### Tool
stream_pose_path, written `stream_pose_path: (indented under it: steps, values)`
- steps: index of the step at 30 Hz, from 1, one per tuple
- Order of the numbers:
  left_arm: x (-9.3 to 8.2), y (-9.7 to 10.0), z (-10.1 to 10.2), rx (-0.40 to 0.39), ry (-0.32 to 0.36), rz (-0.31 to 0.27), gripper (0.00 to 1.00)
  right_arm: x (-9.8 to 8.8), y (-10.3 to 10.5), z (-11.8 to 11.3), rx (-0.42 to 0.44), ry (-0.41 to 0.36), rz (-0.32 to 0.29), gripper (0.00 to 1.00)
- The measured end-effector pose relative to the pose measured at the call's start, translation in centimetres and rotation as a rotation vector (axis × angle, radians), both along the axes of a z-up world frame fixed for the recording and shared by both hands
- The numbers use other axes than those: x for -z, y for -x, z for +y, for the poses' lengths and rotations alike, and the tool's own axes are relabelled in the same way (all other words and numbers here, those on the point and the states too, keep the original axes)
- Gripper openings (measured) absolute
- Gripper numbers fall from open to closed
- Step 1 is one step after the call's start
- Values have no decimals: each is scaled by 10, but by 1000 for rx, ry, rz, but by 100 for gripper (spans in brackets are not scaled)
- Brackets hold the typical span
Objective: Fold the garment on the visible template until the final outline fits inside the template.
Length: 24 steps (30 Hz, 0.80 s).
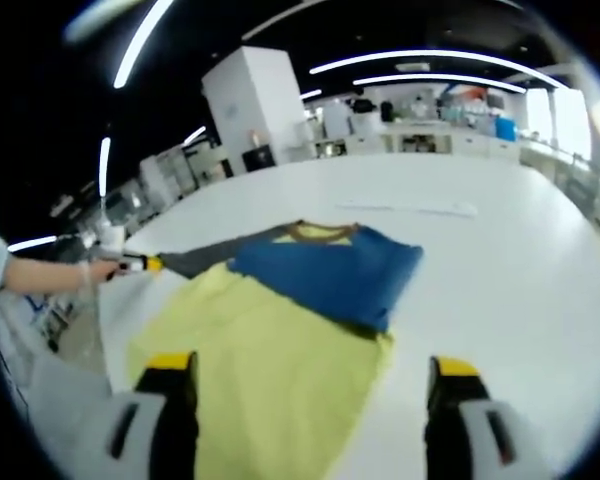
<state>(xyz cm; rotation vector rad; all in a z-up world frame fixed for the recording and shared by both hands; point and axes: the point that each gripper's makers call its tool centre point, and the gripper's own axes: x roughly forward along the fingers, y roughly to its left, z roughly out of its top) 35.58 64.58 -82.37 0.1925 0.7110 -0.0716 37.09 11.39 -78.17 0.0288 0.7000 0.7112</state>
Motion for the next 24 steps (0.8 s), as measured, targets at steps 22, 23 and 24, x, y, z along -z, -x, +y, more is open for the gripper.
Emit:
stream_pose_path:
  steps: [22, 23, 24]
  values:
    - [-15, 25, 55, -154, 41, -64, 0, 4, 4, 8, -12, -14, 10, 95]
    - [-14, 26, 54, -151, 42, -60, 0, 4, 5, 8, -12, -14, 14, 95]
    - [-12, 30, 52, -148, 45, -52, 0, 5, 5, 8, -13, -12, 13, 95]
